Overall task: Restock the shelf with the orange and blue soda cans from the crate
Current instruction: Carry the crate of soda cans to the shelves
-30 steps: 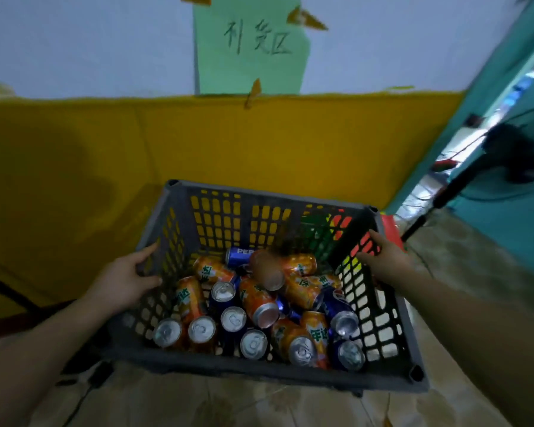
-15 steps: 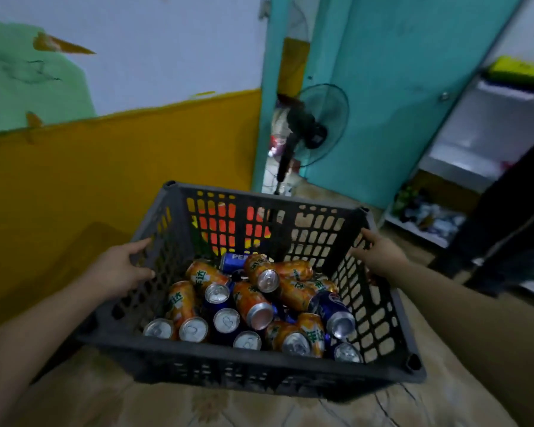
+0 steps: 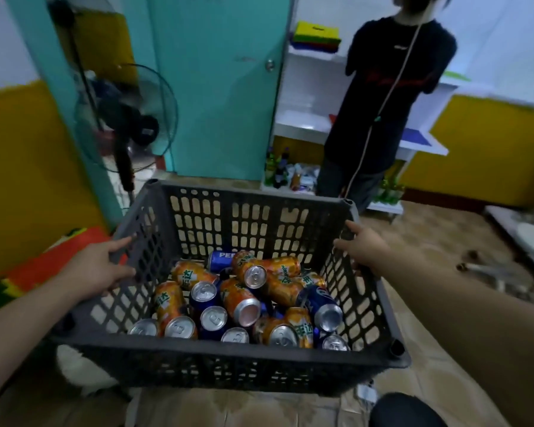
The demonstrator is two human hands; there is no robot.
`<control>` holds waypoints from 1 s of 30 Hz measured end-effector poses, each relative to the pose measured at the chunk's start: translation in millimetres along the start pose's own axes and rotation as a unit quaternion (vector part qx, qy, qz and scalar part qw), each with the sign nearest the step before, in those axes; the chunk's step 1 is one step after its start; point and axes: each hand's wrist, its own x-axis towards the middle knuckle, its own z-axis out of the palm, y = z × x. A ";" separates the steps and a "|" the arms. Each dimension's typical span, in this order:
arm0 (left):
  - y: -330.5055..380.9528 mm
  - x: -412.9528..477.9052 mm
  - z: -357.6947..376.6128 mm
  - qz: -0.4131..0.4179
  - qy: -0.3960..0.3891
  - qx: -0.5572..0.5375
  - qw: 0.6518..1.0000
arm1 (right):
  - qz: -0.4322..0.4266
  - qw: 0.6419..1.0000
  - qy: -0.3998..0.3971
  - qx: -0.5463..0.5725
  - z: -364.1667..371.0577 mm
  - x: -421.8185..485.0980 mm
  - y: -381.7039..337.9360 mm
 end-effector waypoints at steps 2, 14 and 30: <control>22.0 30.4 11.6 0.021 -0.030 0.007 0.999 | 0.028 0.999 0.021 0.012 -10.0 8.4 14.2; 179.4 181.0 87.2 0.162 -0.152 0.013 0.975 | 0.192 0.970 0.130 0.068 -80.5 45.5 78.1; 346.5 267.2 218.9 0.258 -0.206 0.077 0.941 | 0.284 0.929 0.199 0.132 -152.4 133.8 164.6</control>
